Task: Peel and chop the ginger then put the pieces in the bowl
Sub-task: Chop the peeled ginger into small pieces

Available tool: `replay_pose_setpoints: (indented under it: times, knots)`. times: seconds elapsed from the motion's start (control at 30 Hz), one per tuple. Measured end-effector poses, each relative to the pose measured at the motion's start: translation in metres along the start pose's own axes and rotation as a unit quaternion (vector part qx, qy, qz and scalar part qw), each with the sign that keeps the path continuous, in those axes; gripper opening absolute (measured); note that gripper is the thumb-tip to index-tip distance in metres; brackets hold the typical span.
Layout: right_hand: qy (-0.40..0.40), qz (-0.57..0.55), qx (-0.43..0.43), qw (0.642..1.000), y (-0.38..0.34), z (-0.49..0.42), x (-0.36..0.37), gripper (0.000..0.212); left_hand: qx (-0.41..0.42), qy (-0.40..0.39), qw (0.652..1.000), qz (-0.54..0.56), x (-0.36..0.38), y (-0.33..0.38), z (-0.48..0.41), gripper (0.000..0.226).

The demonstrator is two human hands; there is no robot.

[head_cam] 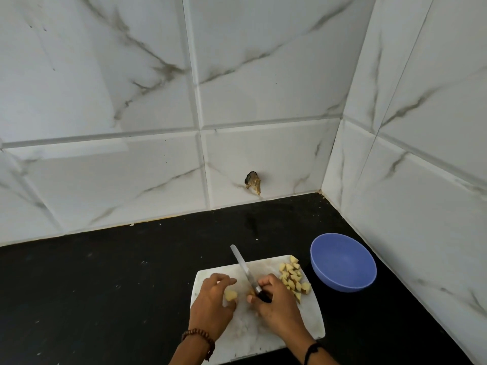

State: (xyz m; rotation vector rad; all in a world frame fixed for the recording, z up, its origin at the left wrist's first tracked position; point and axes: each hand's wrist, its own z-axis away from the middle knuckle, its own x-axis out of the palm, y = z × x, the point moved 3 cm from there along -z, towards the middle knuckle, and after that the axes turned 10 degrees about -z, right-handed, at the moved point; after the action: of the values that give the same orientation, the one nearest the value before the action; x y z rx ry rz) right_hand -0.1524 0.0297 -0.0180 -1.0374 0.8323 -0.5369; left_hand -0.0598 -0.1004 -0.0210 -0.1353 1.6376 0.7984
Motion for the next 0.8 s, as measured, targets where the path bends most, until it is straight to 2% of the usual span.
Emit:
replay_pose_setpoints:
  times: [0.13, 0.3, 0.43, 0.6, 0.7, 0.8]
  knots:
    - [-0.004, -0.041, 0.026, 0.999, 0.008, 0.002, -0.009, 0.03, 0.066, 0.033, 0.997, -0.028, 0.001, 0.022, 0.0, 0.026]
    - [-0.022, -0.113, 0.062, 0.991, 0.01, 0.005, -0.018, 0.029, 0.107, -0.029, 0.992, 0.062, 0.014, 0.041, -0.004, 0.03]
    - [-0.025, -0.184, 0.071, 0.98, 0.011, 0.011, -0.026, 0.03, 0.062, -0.078, 0.977, 0.187, 0.014, 0.041, -0.003, 0.022]
    - [-0.023, -0.19, 0.05, 0.98, 0.01, 0.019, -0.027, 0.034, -0.001, -0.091, 0.95, 0.298, 0.016, 0.032, -0.002, 0.017]
    - [-0.005, -0.141, 0.023, 0.99, 0.01, 0.022, -0.027, 0.031, -0.029, -0.089, 0.95, 0.299, 0.021, 0.024, 0.001, 0.022]
    - [0.029, -0.072, -0.004, 0.997, 0.014, 0.024, -0.03, 0.018, -0.036, -0.058, 0.969, 0.238, 0.028, 0.023, 0.006, 0.014]
